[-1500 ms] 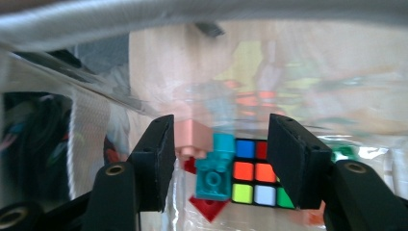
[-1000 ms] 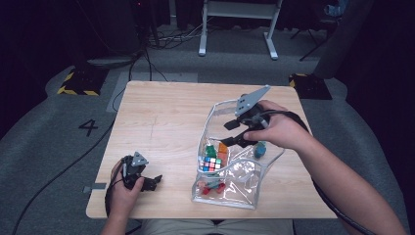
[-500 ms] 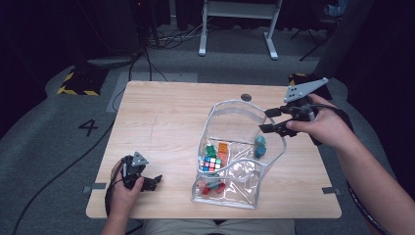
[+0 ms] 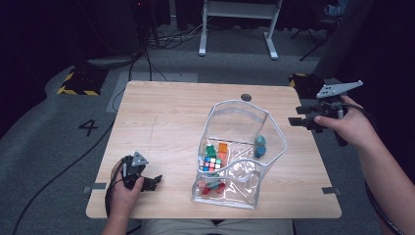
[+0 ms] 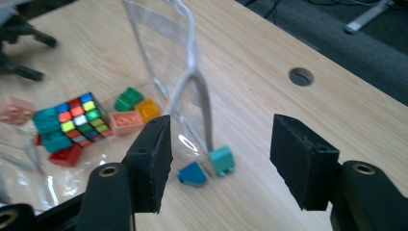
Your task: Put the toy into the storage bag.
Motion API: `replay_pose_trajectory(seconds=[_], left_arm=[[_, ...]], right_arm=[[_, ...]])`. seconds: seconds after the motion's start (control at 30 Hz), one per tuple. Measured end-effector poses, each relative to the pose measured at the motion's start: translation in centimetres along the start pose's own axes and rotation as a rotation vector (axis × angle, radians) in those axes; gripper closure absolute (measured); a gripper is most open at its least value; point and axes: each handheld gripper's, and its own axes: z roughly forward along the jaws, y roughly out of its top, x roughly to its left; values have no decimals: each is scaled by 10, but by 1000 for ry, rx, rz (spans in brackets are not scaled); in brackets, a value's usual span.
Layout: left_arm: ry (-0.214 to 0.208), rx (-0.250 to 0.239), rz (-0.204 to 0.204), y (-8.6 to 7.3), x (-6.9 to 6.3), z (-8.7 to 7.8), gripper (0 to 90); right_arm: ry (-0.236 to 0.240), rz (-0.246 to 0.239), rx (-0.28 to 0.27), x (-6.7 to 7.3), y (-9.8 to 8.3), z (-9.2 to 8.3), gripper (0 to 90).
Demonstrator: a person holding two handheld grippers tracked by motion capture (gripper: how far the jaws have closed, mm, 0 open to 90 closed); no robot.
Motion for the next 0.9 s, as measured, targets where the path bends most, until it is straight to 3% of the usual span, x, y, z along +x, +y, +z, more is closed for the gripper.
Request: replay_pose_trajectory(seconds=[0.1,0.23,0.43,0.73,0.9], left_arm=[[1,-1,0,0,0,0,0],[0,-2,1,0,0,0,0],[0,-2,1,0,0,0,0],[1,-2,2,0,0,0,0],[0,-2,1,0,0,0,0]], right_arm=[[-28,5,11,-7,-8,3,410],[-76,-30,28,-8,-22,16,413],[-30,-3,23,-8,-48,50,418],[34,92,17,-10,-88,96,422],[62,88,24,-5,-100,117,421]])
